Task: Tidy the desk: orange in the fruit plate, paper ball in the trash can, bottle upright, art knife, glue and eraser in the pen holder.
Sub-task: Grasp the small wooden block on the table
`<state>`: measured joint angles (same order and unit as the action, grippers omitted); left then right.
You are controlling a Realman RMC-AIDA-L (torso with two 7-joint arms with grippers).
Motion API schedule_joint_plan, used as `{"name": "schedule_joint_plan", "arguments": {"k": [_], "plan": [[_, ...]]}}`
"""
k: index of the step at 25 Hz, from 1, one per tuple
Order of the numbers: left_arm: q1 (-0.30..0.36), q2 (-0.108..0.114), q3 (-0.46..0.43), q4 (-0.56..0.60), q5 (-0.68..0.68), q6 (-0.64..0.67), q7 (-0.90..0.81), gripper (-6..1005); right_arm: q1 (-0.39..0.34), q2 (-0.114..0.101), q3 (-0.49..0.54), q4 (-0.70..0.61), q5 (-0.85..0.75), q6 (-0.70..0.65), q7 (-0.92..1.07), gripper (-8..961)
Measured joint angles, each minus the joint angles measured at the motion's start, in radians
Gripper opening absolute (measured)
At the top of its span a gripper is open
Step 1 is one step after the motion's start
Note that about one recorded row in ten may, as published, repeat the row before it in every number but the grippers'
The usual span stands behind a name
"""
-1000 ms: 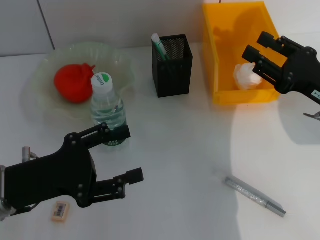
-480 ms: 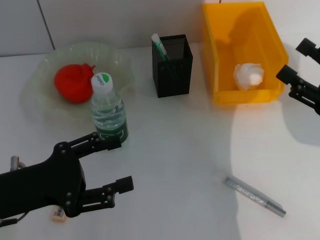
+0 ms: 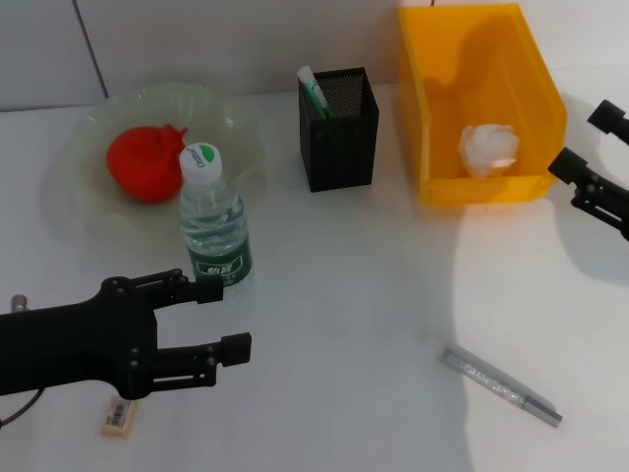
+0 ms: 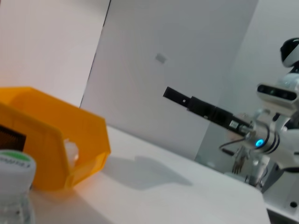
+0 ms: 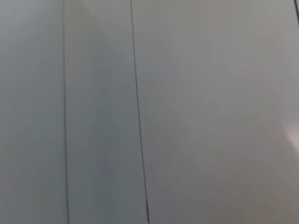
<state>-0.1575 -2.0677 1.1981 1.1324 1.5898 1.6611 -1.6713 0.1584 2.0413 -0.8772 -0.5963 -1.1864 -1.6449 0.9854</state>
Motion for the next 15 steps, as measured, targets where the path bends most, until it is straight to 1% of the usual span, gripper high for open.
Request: {"name": "schedule_joint_plan", "arguments": {"k": [1, 2, 3, 4, 5, 6, 7, 9, 11, 12, 13, 14, 15], "plan": [[0.0, 0.0, 0.0, 0.0, 0.0, 0.0, 0.0, 787, 0.008, -0.006, 0.004, 0.005, -0.029, 0.008, 0.023, 829], [-0.001, -0.001, 0.003, 0.04, 0.036, -0.015, -0.051, 787, 0.021, -0.016, 0.013, 0.013, -0.07, 0.017, 0.054, 829], [-0.003, -0.002, 0.013, 0.152, 0.155, -0.068, -0.204, 787, 0.029, -0.021, 0.017, 0.019, -0.085, 0.021, 0.06, 830], [-0.003, -0.002, 0.016, 0.181, 0.185, -0.079, -0.238, 786, 0.029, -0.021, 0.017, 0.019, -0.085, 0.021, 0.06, 830], [-0.003, -0.002, 0.021, 0.235, 0.246, -0.1, -0.306, 786, 0.034, -0.023, 0.02, 0.028, -0.096, 0.025, 0.06, 830], [-0.003, -0.002, 0.021, 0.235, 0.246, -0.1, -0.306, 786, 0.036, -0.024, 0.022, 0.03, -0.102, 0.029, 0.061, 830], [-0.004, -0.002, 0.035, 0.324, 0.342, -0.122, -0.431, 786, 0.036, -0.025, 0.025, 0.031, -0.11, 0.033, 0.063, 830], [-0.006, -0.003, 0.05, 0.404, 0.425, -0.132, -0.534, 785, 0.036, -0.025, 0.029, 0.029, -0.127, 0.05, 0.074, 830], [-0.006, -0.003, 0.05, 0.404, 0.425, -0.132, -0.534, 785, 0.034, -0.026, 0.031, 0.028, -0.144, 0.066, 0.076, 830], [-0.006, -0.003, 0.062, 0.443, 0.47, -0.134, -0.583, 784, 0.034, -0.027, 0.032, 0.023, -0.175, 0.074, 0.066, 830], [-0.01, -0.002, 0.11, 0.536, 0.578, -0.127, -0.701, 784, 0.034, -0.027, 0.032, 0.023, -0.175, 0.074, 0.066, 830], [-0.025, -0.001, 0.155, 0.585, 0.657, -0.108, -0.802, 784, 0.036, -0.03, 0.032, 0.019, -0.195, 0.073, 0.065, 830], [-0.036, -0.001, 0.182, 0.606, 0.701, -0.096, -0.855, 784, 0.04, -0.036, 0.033, 0.013, -0.221, 0.069, 0.068, 830]]}}
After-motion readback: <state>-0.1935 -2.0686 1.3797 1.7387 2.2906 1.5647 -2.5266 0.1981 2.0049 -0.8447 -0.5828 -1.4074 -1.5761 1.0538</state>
